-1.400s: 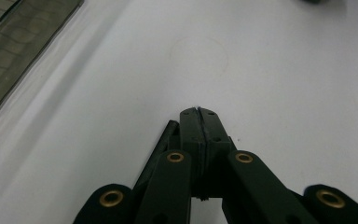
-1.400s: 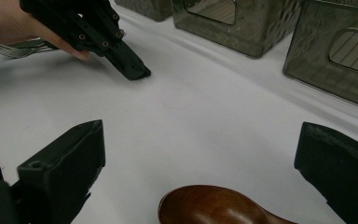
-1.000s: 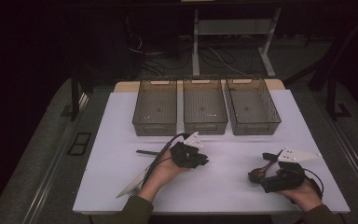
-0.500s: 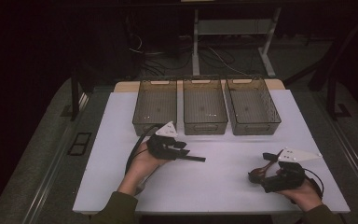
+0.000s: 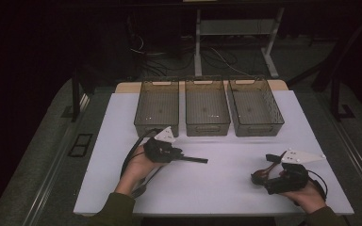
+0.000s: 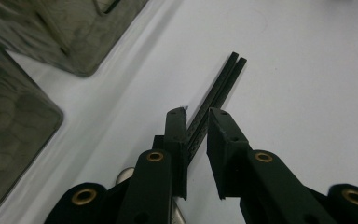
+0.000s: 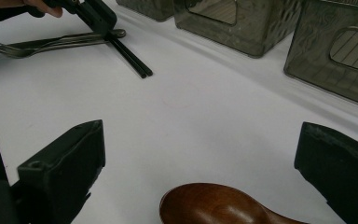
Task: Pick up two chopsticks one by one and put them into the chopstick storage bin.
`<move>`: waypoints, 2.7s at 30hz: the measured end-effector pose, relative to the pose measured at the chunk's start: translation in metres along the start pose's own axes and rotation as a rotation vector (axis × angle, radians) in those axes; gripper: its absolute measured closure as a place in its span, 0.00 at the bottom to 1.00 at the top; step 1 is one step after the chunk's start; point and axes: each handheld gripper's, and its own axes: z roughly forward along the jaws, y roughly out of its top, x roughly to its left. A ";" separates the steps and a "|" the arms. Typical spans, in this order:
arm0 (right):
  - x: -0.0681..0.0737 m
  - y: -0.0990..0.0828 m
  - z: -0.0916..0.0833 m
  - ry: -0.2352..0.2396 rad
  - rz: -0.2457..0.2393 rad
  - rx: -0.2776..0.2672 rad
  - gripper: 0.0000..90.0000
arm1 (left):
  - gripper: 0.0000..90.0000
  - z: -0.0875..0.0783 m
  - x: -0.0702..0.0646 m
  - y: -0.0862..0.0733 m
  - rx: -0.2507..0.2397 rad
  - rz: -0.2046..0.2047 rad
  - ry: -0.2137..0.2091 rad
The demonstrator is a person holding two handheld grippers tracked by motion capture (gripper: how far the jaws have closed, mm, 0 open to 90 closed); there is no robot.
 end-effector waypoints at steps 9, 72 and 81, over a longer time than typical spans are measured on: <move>0.000 0.000 0.000 0.000 0.001 -0.002 0.02 | 0.88 0.006 -0.001 -0.001 0.025 0.022 0.003; -0.001 0.000 -0.001 0.005 0.009 -0.006 0.02 | 0.82 -0.009 -0.013 -0.019 0.118 0.090 -0.049; -0.001 0.000 -0.002 0.004 0.011 -0.009 0.02 | 0.88 -0.009 -0.010 -0.027 0.152 0.087 -0.049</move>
